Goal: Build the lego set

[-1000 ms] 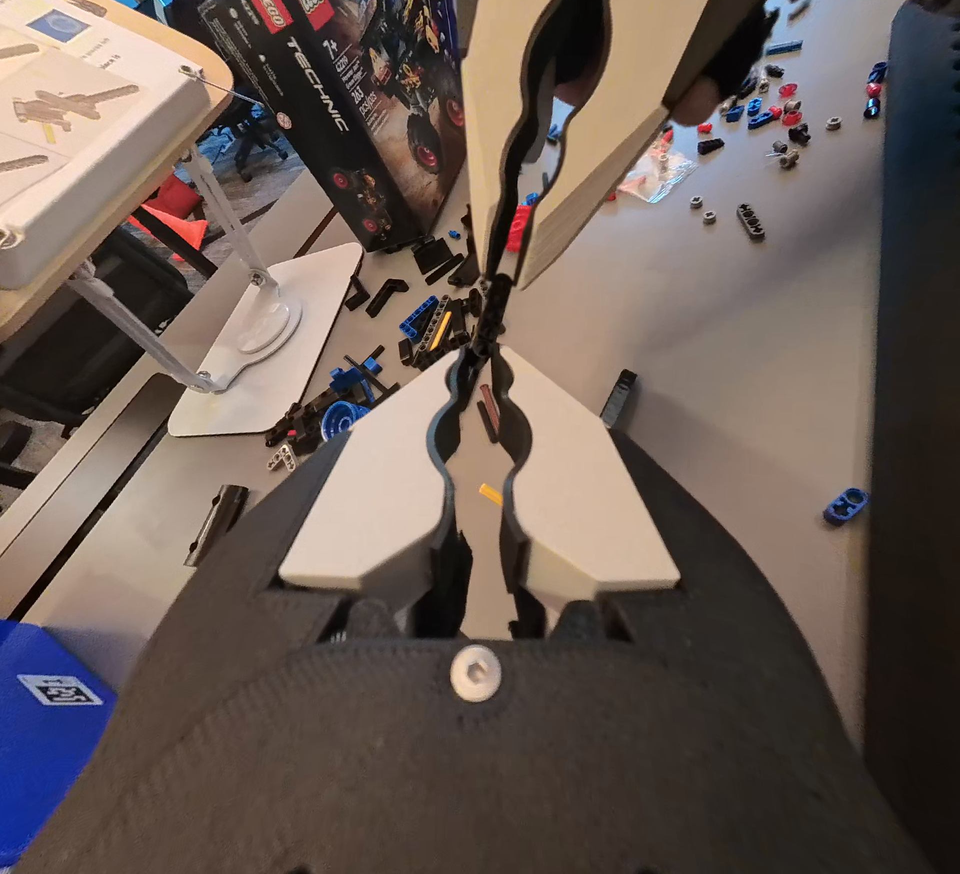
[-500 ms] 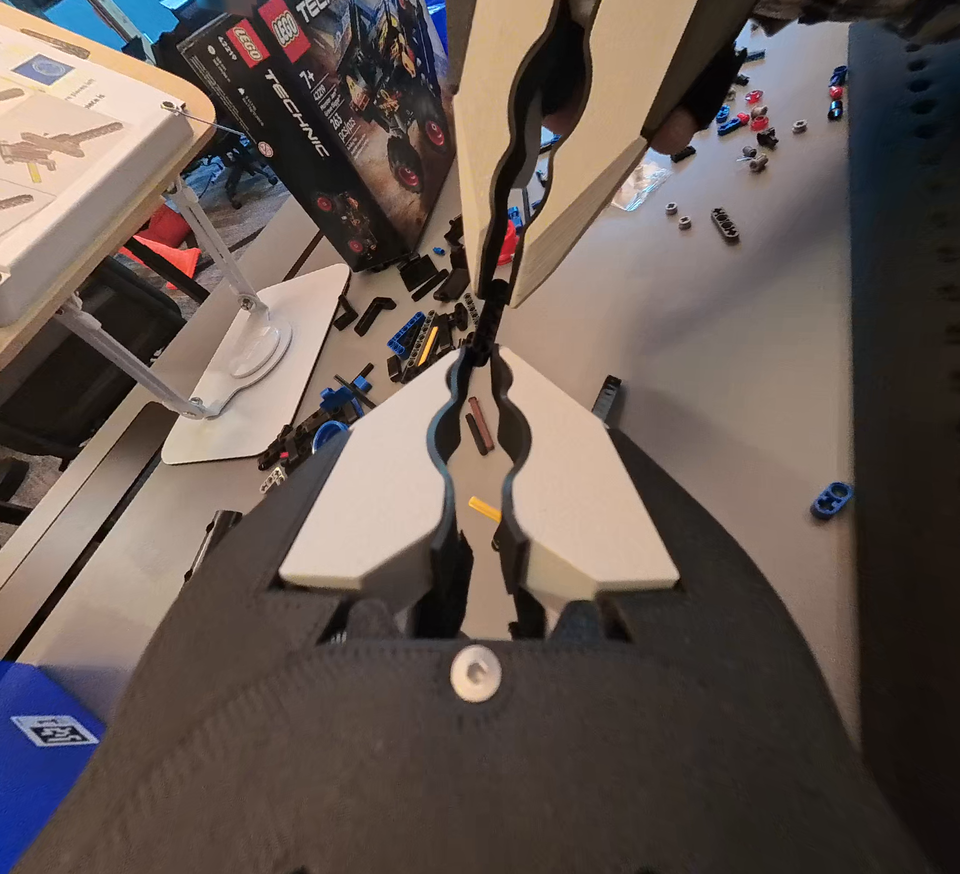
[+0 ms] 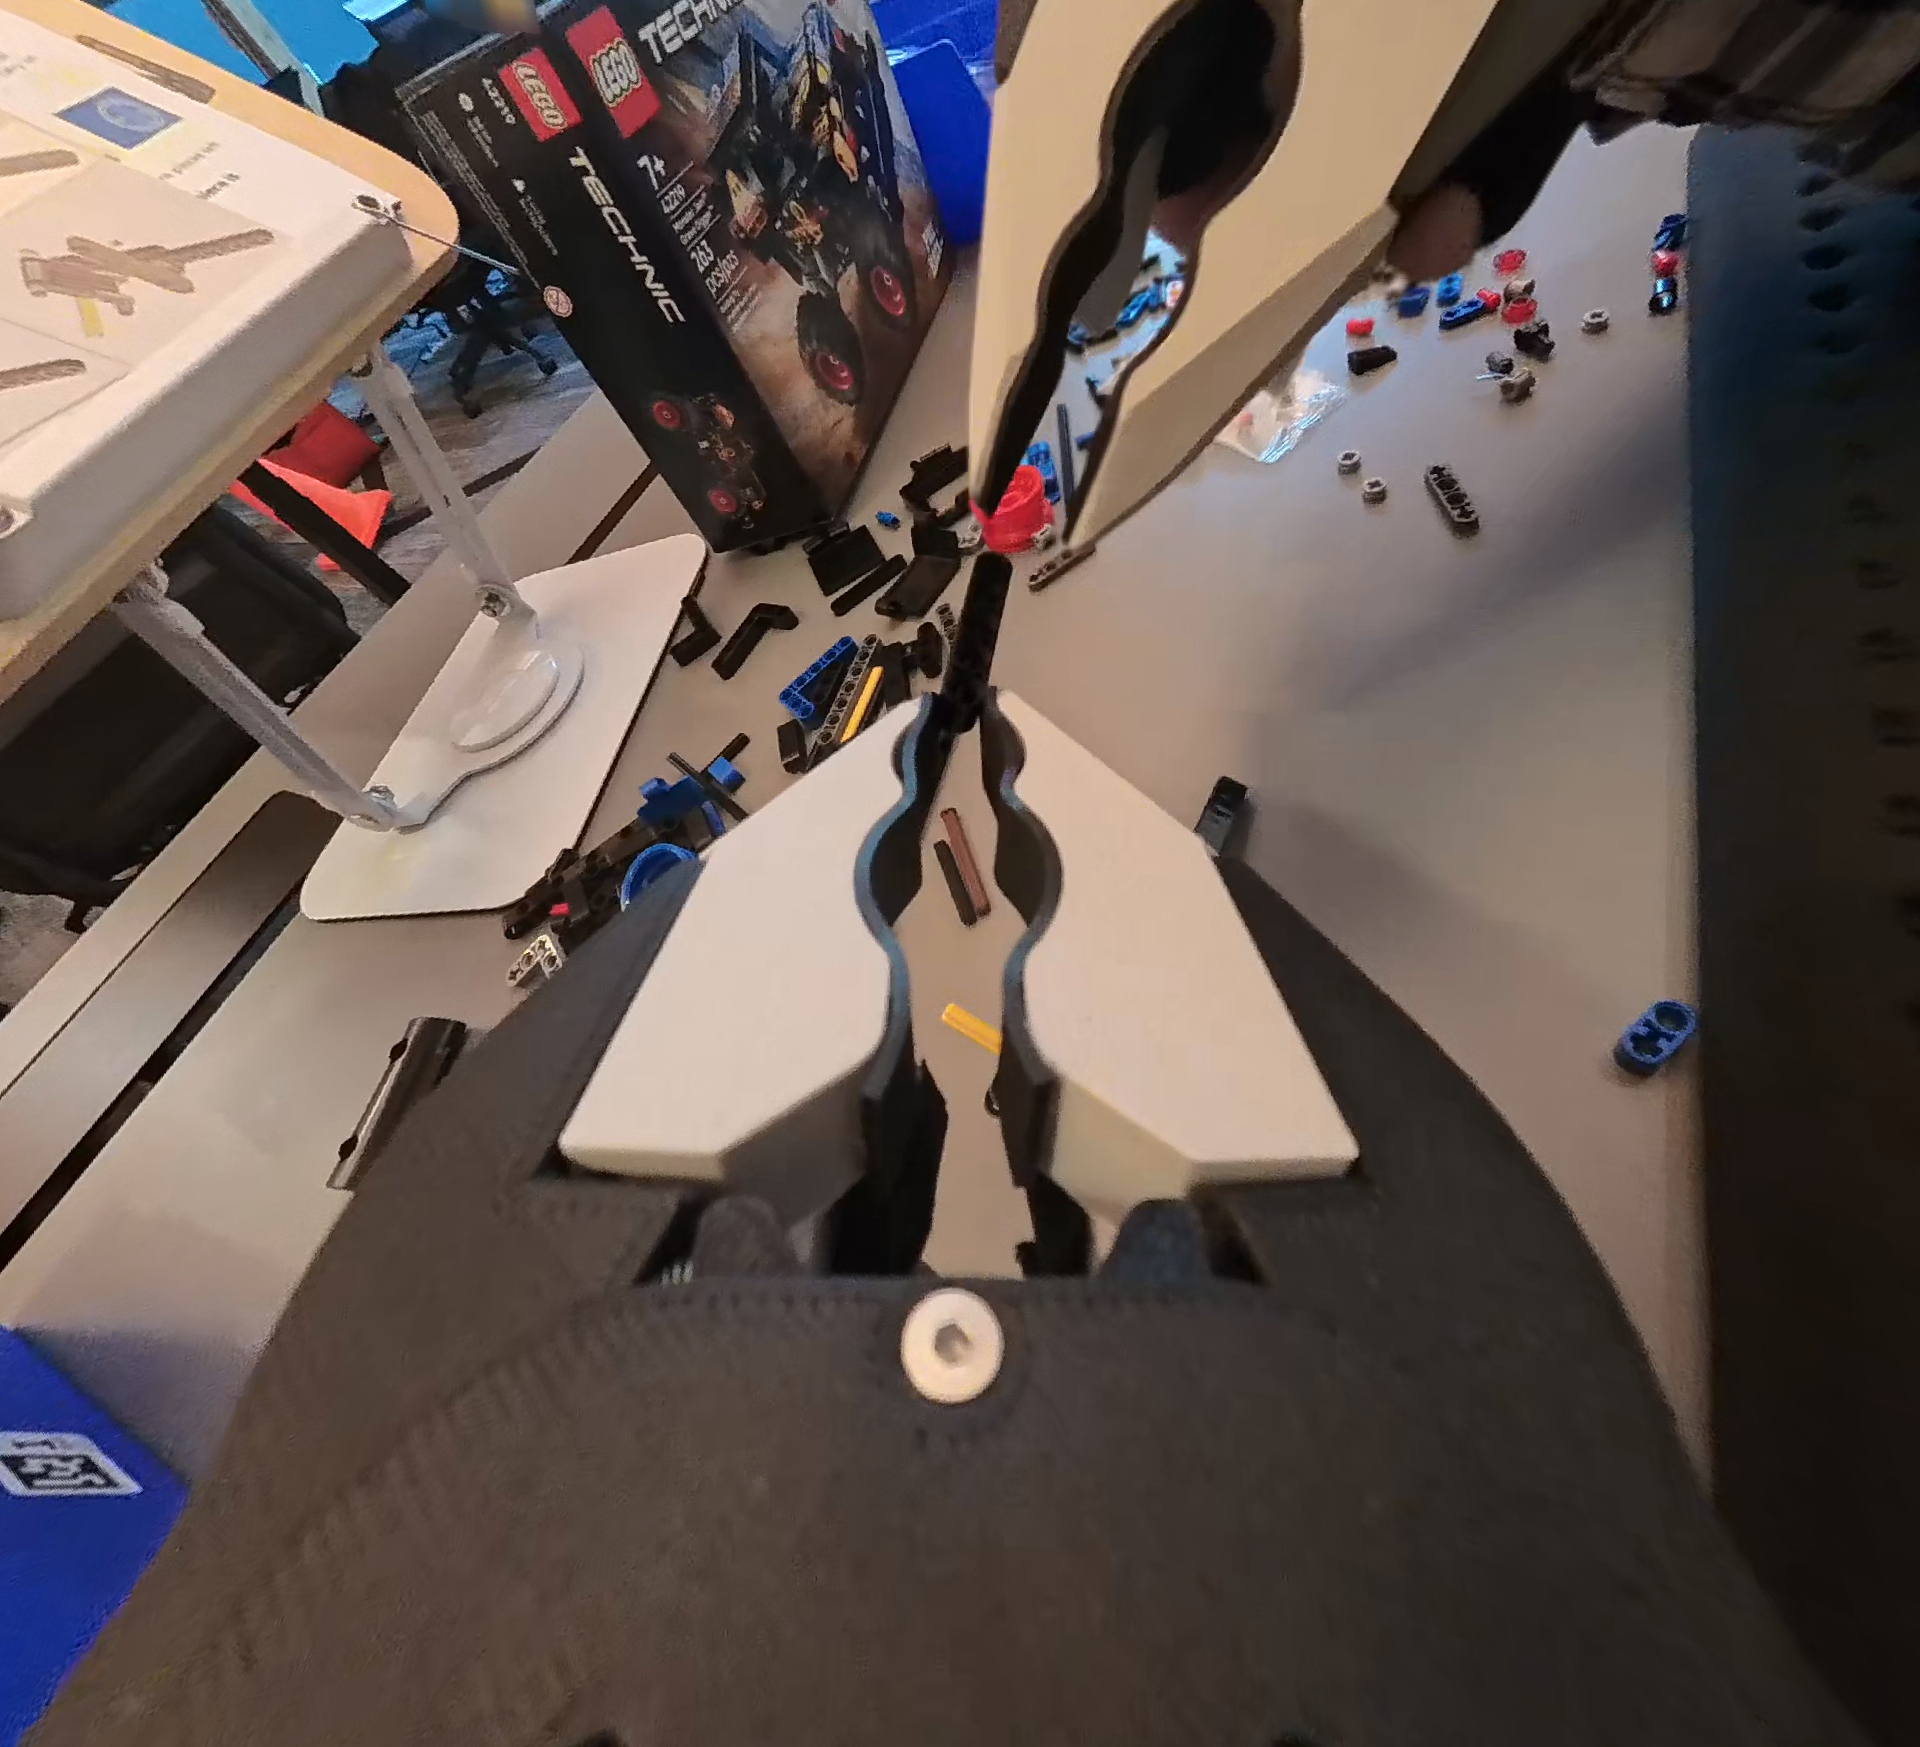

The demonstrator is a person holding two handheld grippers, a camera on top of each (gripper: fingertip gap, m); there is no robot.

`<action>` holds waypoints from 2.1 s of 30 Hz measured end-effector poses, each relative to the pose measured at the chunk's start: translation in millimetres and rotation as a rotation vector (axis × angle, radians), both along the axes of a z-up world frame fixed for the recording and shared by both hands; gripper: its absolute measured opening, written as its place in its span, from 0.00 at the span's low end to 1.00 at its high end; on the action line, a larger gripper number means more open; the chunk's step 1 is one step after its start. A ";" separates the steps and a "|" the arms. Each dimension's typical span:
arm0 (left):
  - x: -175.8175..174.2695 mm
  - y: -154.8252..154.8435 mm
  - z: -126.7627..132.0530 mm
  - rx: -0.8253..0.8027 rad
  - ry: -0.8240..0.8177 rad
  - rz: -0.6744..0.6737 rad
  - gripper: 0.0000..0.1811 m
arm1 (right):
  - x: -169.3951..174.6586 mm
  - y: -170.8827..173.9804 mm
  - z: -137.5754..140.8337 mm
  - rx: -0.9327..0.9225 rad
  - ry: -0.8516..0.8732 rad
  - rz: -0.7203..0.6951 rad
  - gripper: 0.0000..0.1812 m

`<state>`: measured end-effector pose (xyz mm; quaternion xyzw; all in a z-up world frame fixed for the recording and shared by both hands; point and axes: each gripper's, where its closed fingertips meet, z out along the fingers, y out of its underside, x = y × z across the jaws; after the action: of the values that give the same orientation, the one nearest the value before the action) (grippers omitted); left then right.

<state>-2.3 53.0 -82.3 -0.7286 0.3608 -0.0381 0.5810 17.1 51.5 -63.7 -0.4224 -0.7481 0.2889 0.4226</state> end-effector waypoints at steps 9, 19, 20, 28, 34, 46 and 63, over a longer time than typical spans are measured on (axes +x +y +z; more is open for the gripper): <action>1.5 -0.9 1.0 0.002 -0.008 -0.009 0.03 | -0.2 -4.7 -6.9 0.006 -0.022 0.010 0.08; 11.9 -7.6 -8.7 -0.037 0.036 -0.063 0.03 | -3.5 -3.6 -20.0 0.138 -0.069 0.005 0.04; 11.6 -8.3 -9.3 -0.043 0.033 -0.066 0.03 | -3.9 -4.1 -22.4 0.156 -0.078 0.006 0.04; 2.5 -6.2 -26.7 -0.140 0.057 -0.012 0.12 | 2.9 18.1 -40.9 0.114 -0.183 -0.044 0.03; -36.4 7.0 -13.9 -0.117 -0.011 0.180 0.08 | 18.4 51.8 -97.2 -0.005 -0.464 -0.119 0.04; -101.0 13.6 24.7 0.037 -0.176 0.454 0.06 | -7.0 83.1 -94.5 0.028 -0.479 -0.129 0.08; -107.6 14.7 23.4 0.036 -0.195 0.460 0.05 | -7.5 76.2 -83.3 0.091 -0.433 -0.087 0.04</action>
<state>-110.0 67.7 -58.8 -0.7741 0.1281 0.0314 0.6192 9.6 127.7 -147.0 -0.4869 -0.8146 0.1391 0.2827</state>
